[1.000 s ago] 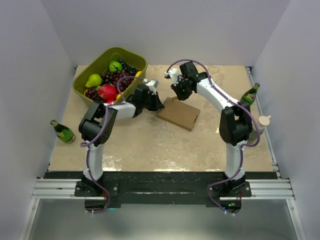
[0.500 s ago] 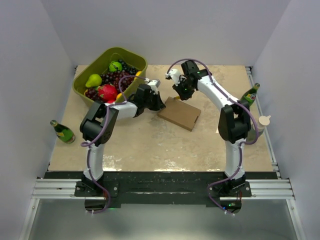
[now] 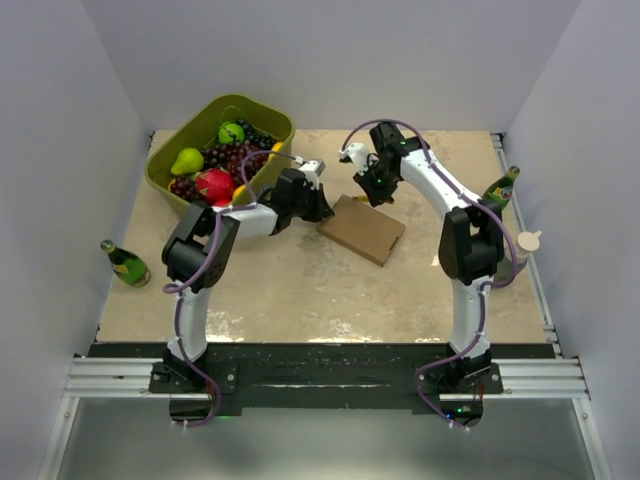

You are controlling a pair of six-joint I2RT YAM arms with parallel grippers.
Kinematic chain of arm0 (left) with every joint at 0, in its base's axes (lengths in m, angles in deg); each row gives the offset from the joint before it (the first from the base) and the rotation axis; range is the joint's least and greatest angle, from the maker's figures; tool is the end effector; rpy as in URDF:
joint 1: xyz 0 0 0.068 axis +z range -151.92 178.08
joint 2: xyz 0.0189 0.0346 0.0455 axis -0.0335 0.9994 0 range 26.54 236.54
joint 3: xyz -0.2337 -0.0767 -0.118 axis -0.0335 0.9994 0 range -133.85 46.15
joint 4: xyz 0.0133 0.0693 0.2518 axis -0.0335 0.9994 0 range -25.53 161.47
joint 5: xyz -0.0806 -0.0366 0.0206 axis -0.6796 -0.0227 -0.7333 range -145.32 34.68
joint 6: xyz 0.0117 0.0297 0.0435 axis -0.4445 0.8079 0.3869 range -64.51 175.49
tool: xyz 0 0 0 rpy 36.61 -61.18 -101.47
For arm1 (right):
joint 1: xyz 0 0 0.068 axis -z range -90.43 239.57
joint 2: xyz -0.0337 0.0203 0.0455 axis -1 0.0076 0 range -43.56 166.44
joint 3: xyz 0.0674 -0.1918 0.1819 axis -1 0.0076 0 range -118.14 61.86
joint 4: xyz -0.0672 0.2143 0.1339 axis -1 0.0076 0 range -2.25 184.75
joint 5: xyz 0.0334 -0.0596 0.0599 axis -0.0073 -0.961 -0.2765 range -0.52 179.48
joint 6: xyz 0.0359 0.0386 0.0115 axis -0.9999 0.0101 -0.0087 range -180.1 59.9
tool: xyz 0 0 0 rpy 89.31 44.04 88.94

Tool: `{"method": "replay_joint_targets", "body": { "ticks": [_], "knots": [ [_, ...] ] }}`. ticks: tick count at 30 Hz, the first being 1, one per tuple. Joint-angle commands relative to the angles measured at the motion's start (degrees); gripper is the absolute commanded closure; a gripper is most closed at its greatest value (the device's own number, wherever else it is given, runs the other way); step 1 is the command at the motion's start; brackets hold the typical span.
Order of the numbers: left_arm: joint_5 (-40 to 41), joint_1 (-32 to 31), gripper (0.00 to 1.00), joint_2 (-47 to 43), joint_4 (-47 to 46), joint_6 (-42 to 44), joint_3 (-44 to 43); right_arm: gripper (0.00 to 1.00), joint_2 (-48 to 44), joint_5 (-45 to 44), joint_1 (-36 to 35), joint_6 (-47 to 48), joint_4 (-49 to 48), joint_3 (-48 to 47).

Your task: Unpack the express box

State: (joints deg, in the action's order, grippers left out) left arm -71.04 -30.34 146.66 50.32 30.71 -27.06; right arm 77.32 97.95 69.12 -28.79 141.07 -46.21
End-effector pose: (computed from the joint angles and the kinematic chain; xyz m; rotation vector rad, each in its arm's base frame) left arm 0.3954 -0.2249 0.1453 0.2388 2.2240 -0.8204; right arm 0.4216 0.1627 0.2443 -1.2207 2.4196 0.1455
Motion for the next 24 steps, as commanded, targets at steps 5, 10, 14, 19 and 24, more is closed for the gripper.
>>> {"method": "replay_joint_targets", "body": {
  "ticks": [5,10,14,19,24],
  "knots": [
    [6.1,-0.1,1.00,3.0,4.9,2.5,1.1,1.00,3.0,-1.0,0.8,-0.4,18.4,-0.1],
    [6.0,-0.1,1.00,3.1,4.7,2.4,1.1,1.00,2.3,-2.7,0.8,-1.0,20.4,0.4],
    [6.0,-0.1,1.00,3.2,4.7,2.4,1.2,1.00,1.1,-3.7,1.1,-1.2,20.5,2.2],
    [6.2,0.1,1.00,3.0,4.7,2.4,1.2,1.00,0.3,-4.4,1.4,-1.3,20.4,4.1],
    [6.1,0.1,1.00,3.0,4.6,2.5,1.2,1.00,-1.0,-5.2,2.0,-1.2,20.8,6.1]
  ]
}}
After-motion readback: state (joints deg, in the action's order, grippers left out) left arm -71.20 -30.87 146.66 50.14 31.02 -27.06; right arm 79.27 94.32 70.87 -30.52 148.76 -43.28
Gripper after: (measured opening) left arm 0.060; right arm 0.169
